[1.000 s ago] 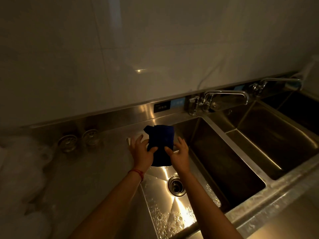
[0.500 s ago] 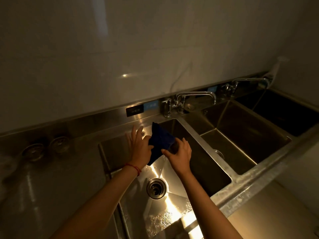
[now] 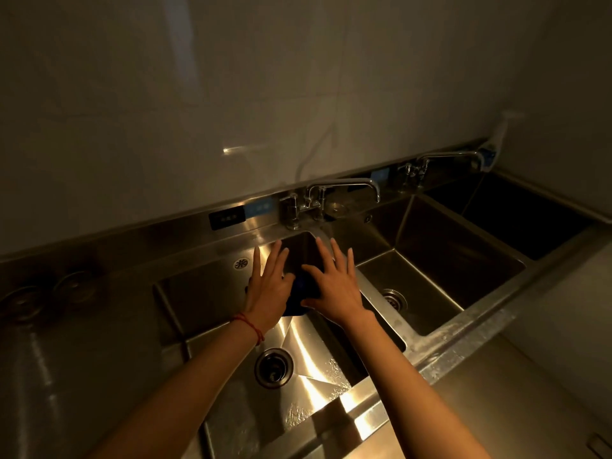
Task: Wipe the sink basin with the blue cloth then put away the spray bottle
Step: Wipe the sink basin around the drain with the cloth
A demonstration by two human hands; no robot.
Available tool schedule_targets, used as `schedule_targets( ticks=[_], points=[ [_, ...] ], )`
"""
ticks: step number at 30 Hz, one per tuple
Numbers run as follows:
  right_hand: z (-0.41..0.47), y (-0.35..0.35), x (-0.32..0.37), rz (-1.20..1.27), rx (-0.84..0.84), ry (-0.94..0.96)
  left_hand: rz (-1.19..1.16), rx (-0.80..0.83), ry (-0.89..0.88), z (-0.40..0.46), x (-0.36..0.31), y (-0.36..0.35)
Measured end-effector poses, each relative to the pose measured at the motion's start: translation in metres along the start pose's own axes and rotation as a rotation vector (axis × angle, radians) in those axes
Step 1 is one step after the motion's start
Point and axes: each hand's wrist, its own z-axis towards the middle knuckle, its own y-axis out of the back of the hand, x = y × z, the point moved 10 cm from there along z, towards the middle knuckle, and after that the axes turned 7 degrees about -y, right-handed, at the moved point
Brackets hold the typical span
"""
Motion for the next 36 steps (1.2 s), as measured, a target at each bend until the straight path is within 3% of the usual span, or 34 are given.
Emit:
schedule_targets(
  ticks=[9,20,32,36],
  points=[
    [0.014,-0.013,-0.014,-0.102,0.042,0.053,0.05,-0.005,-0.043,0.016,-0.016,-0.001],
    [0.032,0.0,-0.036,-0.122,-0.124,0.008,-0.206,-0.125,-0.09,0.058,-0.006,-0.021],
    [0.012,0.027,-0.069,-0.14,-0.374,0.002,-0.5,0.072,-0.173,0.108,-0.037,-0.05],
    [0.005,0.025,-0.094,-0.183,-0.372,-0.022,-0.44,0.061,-0.18,0.117,-0.061,-0.049]
  ],
)
